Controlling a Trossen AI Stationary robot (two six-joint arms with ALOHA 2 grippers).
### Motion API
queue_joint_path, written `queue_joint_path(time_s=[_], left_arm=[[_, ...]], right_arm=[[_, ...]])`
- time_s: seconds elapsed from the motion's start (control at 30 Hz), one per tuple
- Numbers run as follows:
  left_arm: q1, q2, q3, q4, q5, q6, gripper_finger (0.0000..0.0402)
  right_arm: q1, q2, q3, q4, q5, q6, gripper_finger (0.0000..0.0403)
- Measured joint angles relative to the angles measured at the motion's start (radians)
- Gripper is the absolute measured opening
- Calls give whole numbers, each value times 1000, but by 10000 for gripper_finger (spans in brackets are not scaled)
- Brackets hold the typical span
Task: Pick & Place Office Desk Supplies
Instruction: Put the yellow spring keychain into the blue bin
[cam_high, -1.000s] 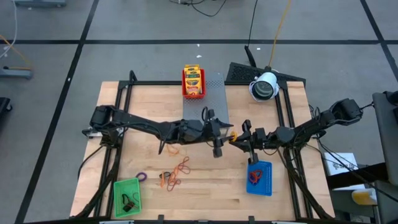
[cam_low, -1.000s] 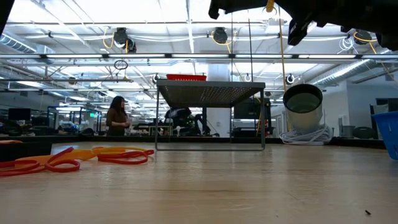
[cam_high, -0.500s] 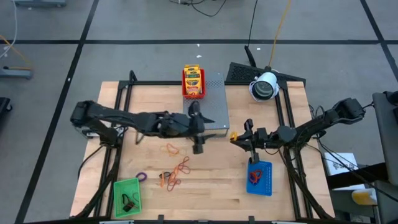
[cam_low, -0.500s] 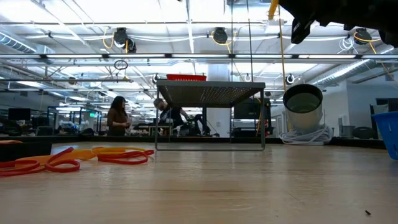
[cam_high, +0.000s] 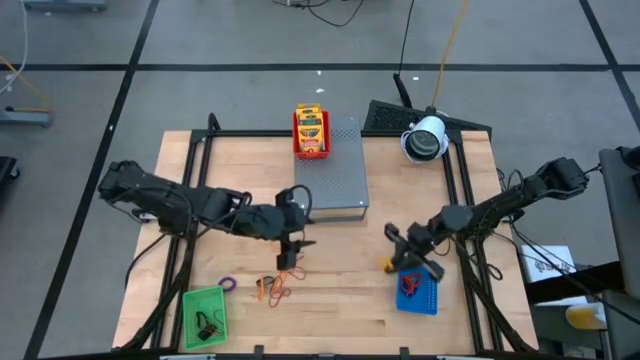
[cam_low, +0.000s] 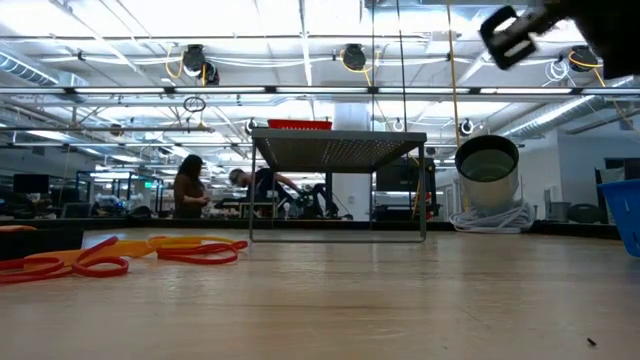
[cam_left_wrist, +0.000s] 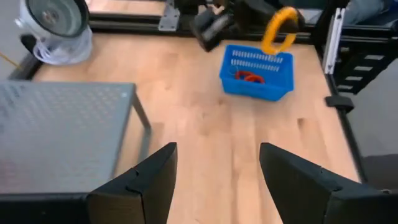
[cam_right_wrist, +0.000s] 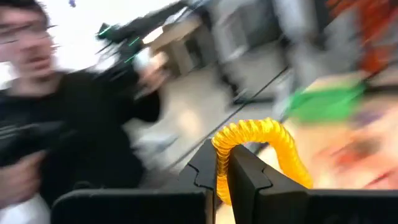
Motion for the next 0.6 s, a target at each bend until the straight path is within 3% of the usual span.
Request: queue_joint_path(time_s=[0.1, 0.3, 0.6], left_arm=[[-24, 2, -4, -5, -2, -38, 237], [-62, 2, -4, 12, -24, -60, 237], [-78, 2, -4, 33, -39, -60, 237]], right_arm=[[1, 0, 0, -85, -145, 100, 7], [0, 0, 0, -332, -328, 268, 7], [0, 0, 0, -604, -359, 340, 10]])
